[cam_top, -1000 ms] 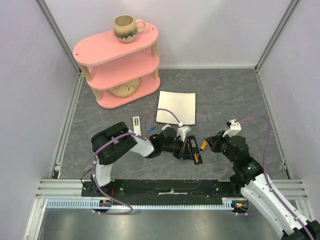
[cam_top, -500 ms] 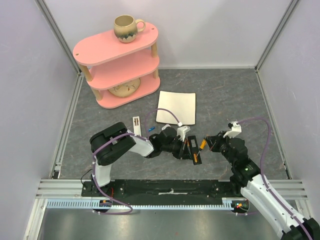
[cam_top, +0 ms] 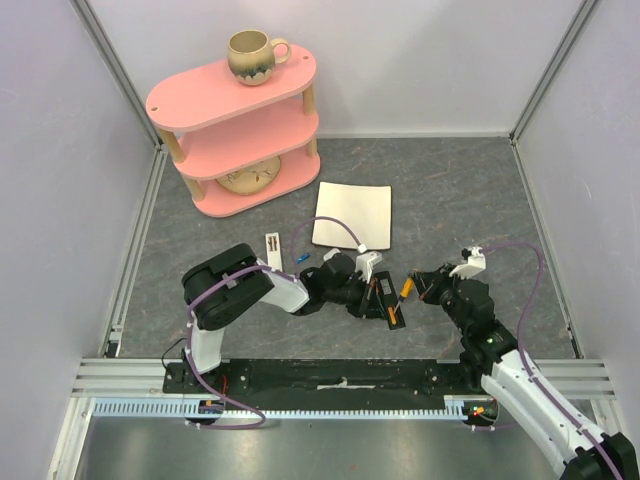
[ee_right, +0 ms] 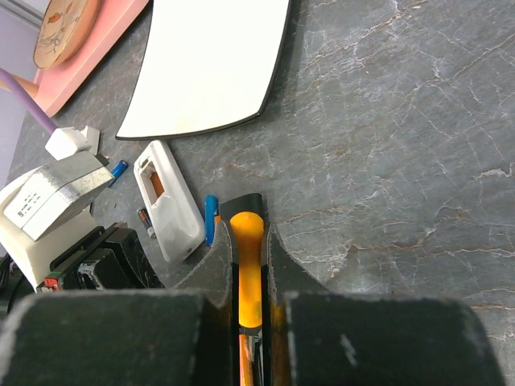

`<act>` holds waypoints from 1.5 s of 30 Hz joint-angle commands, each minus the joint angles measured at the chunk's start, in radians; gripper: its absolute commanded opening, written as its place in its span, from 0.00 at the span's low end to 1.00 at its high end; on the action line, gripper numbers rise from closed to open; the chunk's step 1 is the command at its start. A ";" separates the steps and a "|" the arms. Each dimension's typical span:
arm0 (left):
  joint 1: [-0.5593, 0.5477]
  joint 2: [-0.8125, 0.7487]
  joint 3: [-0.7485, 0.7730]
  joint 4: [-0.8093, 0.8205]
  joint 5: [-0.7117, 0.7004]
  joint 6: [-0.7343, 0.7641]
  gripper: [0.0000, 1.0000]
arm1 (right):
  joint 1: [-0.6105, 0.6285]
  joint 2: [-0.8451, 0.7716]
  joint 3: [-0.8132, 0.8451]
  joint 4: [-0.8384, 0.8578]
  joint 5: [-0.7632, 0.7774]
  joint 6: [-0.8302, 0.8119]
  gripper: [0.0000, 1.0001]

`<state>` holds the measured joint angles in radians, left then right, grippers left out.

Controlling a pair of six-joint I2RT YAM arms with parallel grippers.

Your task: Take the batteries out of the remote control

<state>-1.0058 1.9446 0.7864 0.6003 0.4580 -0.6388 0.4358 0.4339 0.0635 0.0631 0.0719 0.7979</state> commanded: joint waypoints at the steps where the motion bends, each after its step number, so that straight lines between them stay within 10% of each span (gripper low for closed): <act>1: -0.019 0.066 -0.012 -0.111 -0.087 0.034 0.02 | 0.014 0.019 -0.057 0.046 -0.096 0.116 0.00; 45: 0.070 0.054 -0.084 -0.059 -0.091 0.048 0.02 | 0.011 0.166 -0.103 0.319 -0.185 0.237 0.00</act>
<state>-0.9577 1.9549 0.7521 0.6559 0.5343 -0.6392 0.4297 0.6350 0.0429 0.3191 -0.0109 0.8642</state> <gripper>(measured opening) 0.025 0.076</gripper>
